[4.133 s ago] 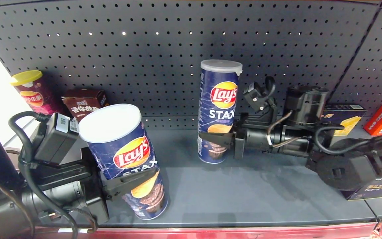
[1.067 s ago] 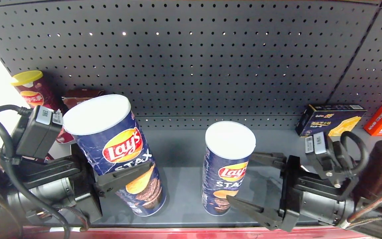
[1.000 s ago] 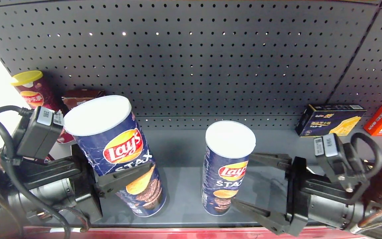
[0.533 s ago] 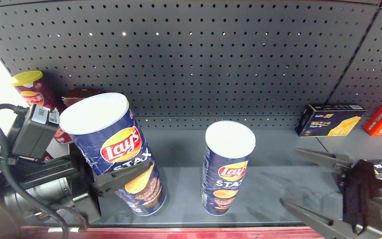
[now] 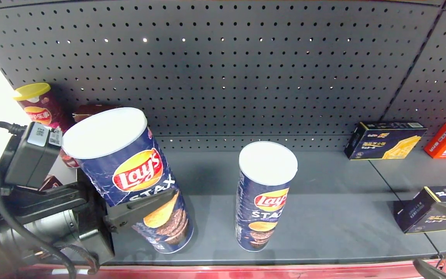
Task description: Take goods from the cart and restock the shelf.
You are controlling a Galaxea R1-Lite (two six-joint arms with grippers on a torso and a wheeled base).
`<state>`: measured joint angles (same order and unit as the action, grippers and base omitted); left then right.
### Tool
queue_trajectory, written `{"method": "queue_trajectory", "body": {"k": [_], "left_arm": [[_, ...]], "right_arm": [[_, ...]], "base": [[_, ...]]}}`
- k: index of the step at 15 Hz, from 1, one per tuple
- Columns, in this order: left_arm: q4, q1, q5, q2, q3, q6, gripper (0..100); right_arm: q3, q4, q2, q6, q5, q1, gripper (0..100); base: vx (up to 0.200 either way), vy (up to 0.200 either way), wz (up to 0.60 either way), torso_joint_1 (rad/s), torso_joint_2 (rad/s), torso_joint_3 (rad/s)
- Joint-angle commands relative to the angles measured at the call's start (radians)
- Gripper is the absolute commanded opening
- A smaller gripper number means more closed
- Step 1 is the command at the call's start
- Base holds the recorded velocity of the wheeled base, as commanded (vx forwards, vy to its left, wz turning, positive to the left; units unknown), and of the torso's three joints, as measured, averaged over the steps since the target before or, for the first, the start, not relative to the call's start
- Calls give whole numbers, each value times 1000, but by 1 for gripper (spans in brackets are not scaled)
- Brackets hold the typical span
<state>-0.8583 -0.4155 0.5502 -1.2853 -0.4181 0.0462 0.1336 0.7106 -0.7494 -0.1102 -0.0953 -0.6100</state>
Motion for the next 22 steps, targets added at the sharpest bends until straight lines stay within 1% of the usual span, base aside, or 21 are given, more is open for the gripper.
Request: {"method": "queue_trajectory", "body": {"k": [1,2,3,4,5,7,8,9,11,12,15,16,17,18,19,20,22], "left_arm": [[-1,-2,0,0,2,1,0],[-1,-2,0,-2,2,3,0],[-2,-2,0,0,1,3,0],[-2,-3,0,0,-1,4,0],[-2,-11,0,1,1,4,0],[-2,-17,0,4,4,4,0],[-1,-19,0,4,7,3,0],[1,-19,2,4,5,4,0],[2,-20,2,3,2,3,0],[2,-20,2,3,2,3,0],[16,-23,10,3,-22,0,0],[51,-23,8,4,-50,0,0],[54,-23,8,4,-51,0,0],[173,-23,8,14,-110,0,0],[202,-23,11,18,-128,1,0],[236,-23,11,18,-169,1,0],[242,-22,10,1,-197,0,0]], "right_arm": [[-65,-247,360,4,39,1,100],[-63,-306,406,7,39,1,100],[-66,-396,482,18,35,1,100],[-78,-520,634,37,34,-7,100],[-100,-593,739,41,34,-5,100],[-112,-729,749,53,45,-8,100],[-129,-717,749,58,82,-4,100],[-134,-708,749,67,97,-2,100],[-134,-706,749,78,92,-28,100],[-134,-706,749,99,98,-33,100],[-134,-708,749,99,98,-36,100],[-134,-708,749,99,98,-37,100],[-134,-708,749,99,98,-37,100],[-134,-708,749,98,98,-37,100],[-134,-708,749,98,100,-36,100],[-134,-709,749,98,100,-31,100],[-134,-708,749,99,100,-37,100]], "base": [[0,0,0,0,0,0],[0,0,0,0,0,0],[0,0,0,0,0,0],[0,0,0,0,0,0],[0,0,0,0,0,0],[0,0,0,0,0,0],[0,0,0,0,0,0],[0,0,0,0,0,0],[0,0,0,0,0,0],[0,0,0,0,0,0],[0,0,0,0,0,0],[0,0,0,0,0,0],[0,0,0,0,0,0],[0,0,0,0,0,0],[0,0,0,0,0,0],[0,0,0,0,0,0],[0,0,0,0,0,0]]}}
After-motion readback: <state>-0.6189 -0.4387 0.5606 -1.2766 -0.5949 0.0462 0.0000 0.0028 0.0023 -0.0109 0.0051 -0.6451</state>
